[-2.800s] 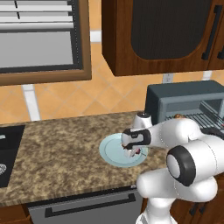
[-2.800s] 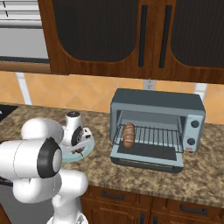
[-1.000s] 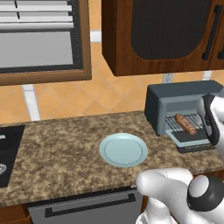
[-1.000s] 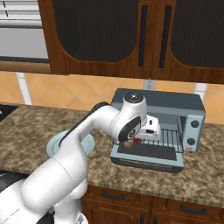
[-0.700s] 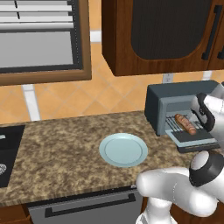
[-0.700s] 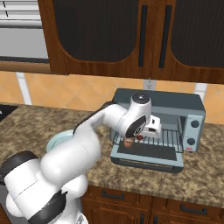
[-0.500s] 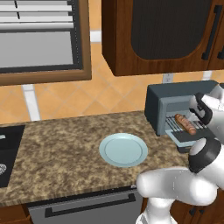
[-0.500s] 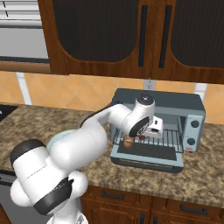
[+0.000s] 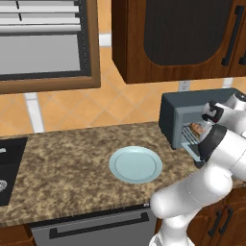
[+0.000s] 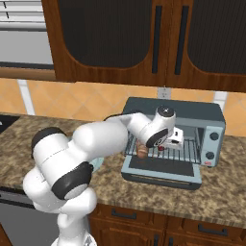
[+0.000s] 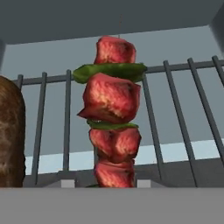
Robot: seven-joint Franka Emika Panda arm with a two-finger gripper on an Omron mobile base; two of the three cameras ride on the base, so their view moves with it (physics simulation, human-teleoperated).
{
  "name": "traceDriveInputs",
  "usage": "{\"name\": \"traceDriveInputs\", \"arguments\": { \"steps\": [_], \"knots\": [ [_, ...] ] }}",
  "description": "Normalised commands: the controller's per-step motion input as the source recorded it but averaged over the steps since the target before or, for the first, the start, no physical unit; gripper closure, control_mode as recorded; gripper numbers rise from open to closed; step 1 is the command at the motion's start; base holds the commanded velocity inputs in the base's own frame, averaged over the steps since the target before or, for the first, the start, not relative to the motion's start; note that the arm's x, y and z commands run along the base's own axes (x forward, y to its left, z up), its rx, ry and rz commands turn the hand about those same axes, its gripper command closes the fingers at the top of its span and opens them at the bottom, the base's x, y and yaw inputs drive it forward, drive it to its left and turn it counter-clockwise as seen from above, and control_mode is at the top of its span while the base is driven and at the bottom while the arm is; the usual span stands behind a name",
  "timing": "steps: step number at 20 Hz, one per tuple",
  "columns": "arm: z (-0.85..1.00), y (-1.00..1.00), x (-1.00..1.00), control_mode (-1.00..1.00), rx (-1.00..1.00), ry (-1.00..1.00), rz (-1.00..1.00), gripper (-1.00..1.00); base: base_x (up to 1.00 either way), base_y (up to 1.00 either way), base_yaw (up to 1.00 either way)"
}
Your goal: Pick up the kebab skewer and baguette bread, and place them inside the toaster oven. Close the toaster oven door and start by setting the timer.
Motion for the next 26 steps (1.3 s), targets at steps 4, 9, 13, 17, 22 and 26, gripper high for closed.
{"name": "traceDriveInputs", "arguments": {
  "steps": [4, 9, 13, 17, 22, 26],
  "knots": [
    [-0.28, -0.23, 0.19, -1.0, 0.0, -0.01, 0.0, 1.0, 0.0, 0.0, 0.0],
    [-0.51, -0.08, -0.34, -1.0, 0.0, 0.0, 0.0, 1.0, 0.0, 0.0, 0.0],
    [-0.53, 0.01, -0.26, -1.0, 0.0, 0.0, 0.0, -1.0, 0.0, 0.0, 0.0],
    [-0.23, 0.05, -0.02, -1.0, 0.0, -0.02, 0.0, -1.0, 0.0, 0.0, 0.0],
    [0.03, 0.04, -0.31, -1.0, 0.0, -0.05, -0.03, -1.0, 0.0, 0.0, 0.0],
    [0.18, 0.03, -0.46, -1.0, -0.01, -0.1, -0.05, -1.0, 0.0, 0.0, 0.0]
  ]
}}
